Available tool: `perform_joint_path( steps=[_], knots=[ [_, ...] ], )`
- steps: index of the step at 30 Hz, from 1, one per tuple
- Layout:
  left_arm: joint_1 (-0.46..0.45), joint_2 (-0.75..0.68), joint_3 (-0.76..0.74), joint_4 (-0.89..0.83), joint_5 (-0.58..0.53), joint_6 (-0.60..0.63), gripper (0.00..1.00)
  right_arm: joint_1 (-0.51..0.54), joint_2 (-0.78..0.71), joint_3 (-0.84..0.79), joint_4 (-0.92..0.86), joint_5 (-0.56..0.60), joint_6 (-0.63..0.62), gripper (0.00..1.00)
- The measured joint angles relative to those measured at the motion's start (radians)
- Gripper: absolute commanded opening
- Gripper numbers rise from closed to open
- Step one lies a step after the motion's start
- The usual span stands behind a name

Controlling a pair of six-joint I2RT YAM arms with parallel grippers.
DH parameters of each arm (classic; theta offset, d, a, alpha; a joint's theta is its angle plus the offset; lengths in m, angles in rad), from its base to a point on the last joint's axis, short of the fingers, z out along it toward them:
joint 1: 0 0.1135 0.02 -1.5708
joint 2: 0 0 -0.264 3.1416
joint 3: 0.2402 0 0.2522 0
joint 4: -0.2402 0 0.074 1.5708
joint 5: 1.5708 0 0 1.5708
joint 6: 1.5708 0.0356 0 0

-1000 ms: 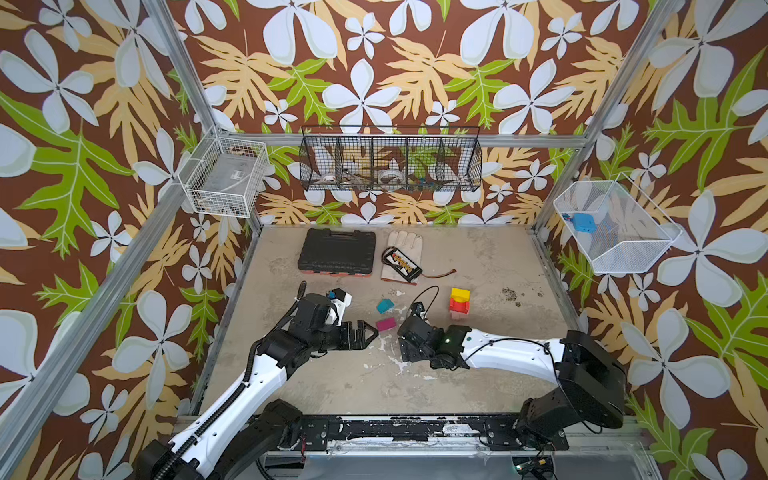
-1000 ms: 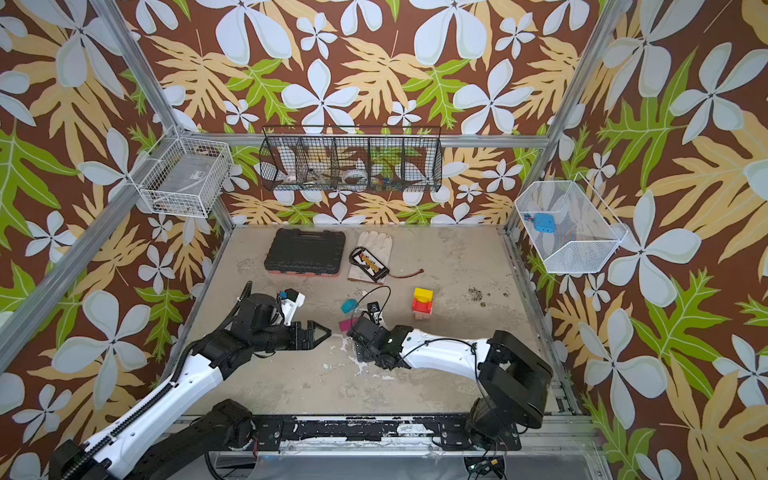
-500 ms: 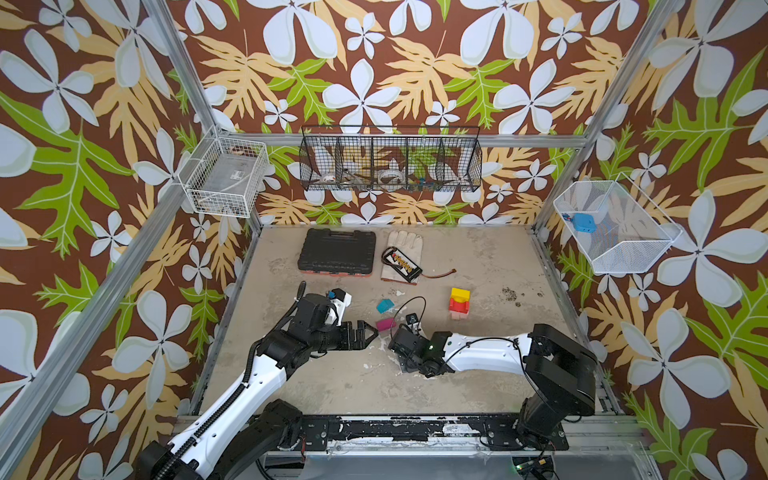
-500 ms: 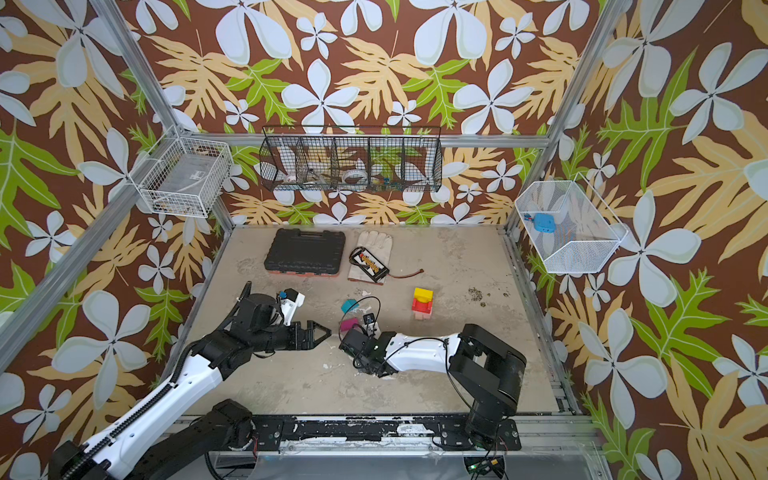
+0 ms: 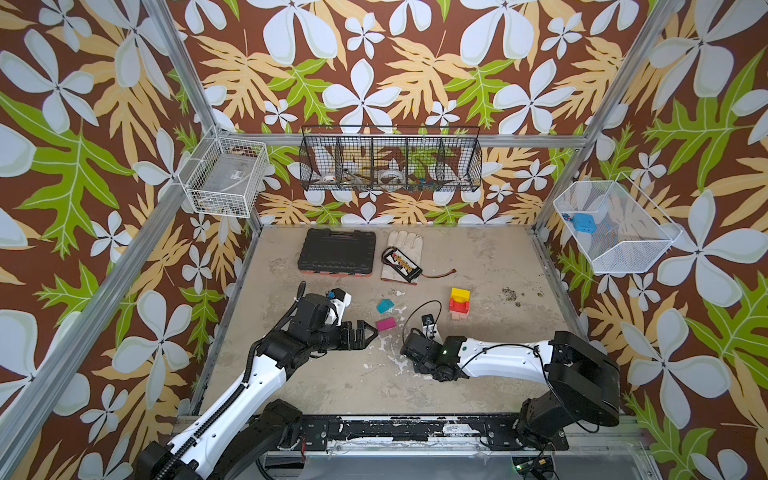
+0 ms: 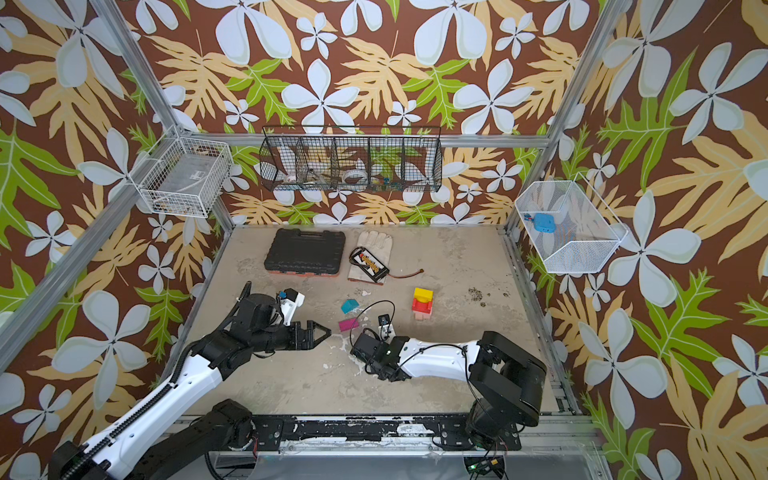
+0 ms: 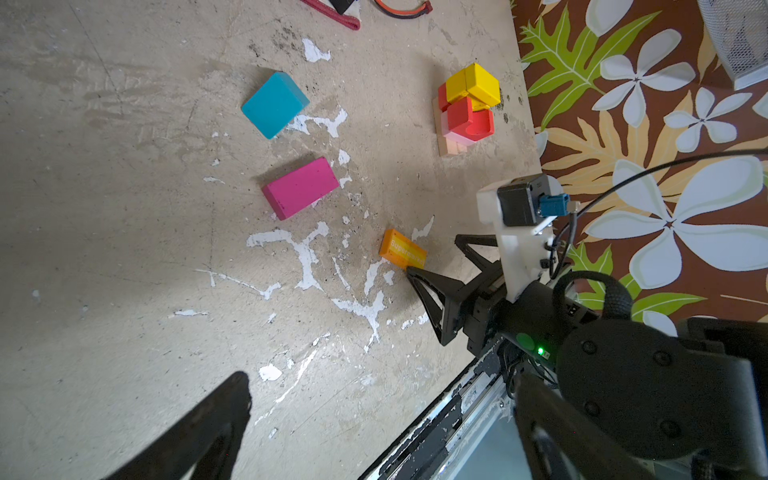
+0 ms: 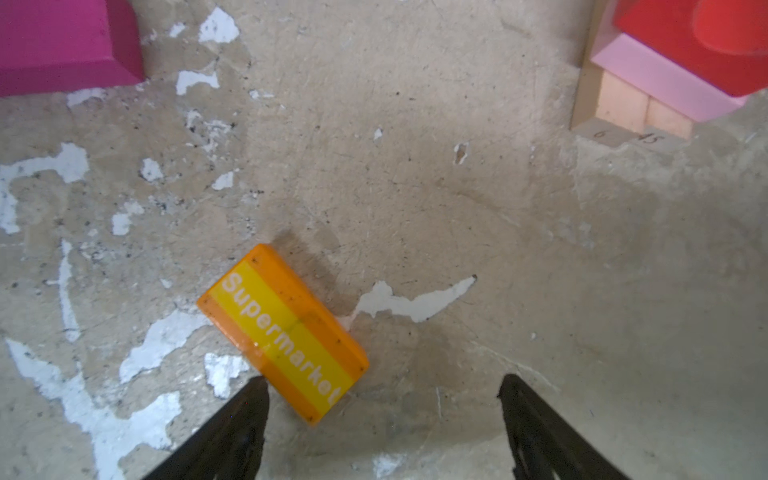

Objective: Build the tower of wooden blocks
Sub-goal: 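Move the right gripper over the orange 'Supermarket' block, then lower the open right gripper around the orange 'Supermarket' block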

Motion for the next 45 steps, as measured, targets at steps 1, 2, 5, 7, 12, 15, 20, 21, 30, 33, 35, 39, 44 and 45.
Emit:
perform_joint_path(
  steps=[1, 2, 5, 7, 12, 15, 20, 21, 30, 33, 35, 39, 44, 45],
  knots=[
    [0.0, -0.001, 0.0, 0.0, 0.0, 0.0, 1.0, -0.004, 0.0, -0.005, 0.0, 0.001, 0.003, 0.87],
    [0.0, -0.001, 0.0, 0.0, 0.0, 0.0, 1.0, -0.01, 0.0, -0.011, 0.001, 0.005, 0.007, 0.87],
    [0.0, -0.002, 0.0, 0.0, 0.0, 0.0, 1.0, -0.04, -0.013, -0.047, 0.011, 0.007, 0.028, 0.87],
    [0.0, -0.002, 0.0, 0.0, -0.001, 0.0, 1.0, -0.063, -0.035, -0.074, 0.032, 0.005, 0.027, 0.87],
    [0.0, -0.002, 0.0, 0.0, -0.003, 0.0, 1.0, -0.079, -0.121, -0.133, 0.035, -0.002, 0.04, 0.93],
    [0.0, -0.002, 0.0, 0.0, -0.003, 0.0, 1.0, -0.073, -0.191, -0.157, 0.057, -0.009, 0.047, 0.96],
    [0.0, -0.002, 0.0, 0.0, -0.003, 0.0, 1.0, -0.058, -0.224, -0.177, 0.122, -0.06, 0.049, 1.0],
    [0.0, -0.002, 0.0, 0.0, -0.003, 0.0, 1.0, -0.056, -0.211, -0.167, 0.131, -0.069, 0.048, 1.0],
    [0.0, -0.003, 0.0, 0.0, -0.003, 0.0, 1.0, -0.056, -0.071, -0.06, 0.174, -0.103, 0.047, 1.0],
    [0.0, -0.003, 0.0, 0.0, -0.003, 0.0, 1.0, -0.056, -0.04, -0.037, 0.174, -0.103, 0.047, 0.98],
    [0.0, -0.003, 0.0, 0.0, -0.003, 0.0, 1.0, -0.056, -0.021, -0.029, 0.174, -0.102, 0.049, 0.96],
    [0.0, -0.003, 0.0, 0.0, -0.003, 0.0, 1.0, -0.056, 0.002, -0.024, 0.166, -0.091, 0.05, 0.91],
    [0.0, -0.003, 0.0, 0.0, -0.003, 0.0, 1.0, -0.056, 0.019, -0.021, 0.157, -0.082, 0.051, 0.88],
    [0.0, -0.003, 0.0, 0.0, -0.003, 0.0, 1.0, -0.056, 0.025, -0.018, 0.156, -0.082, 0.051, 0.88]
  ],
)
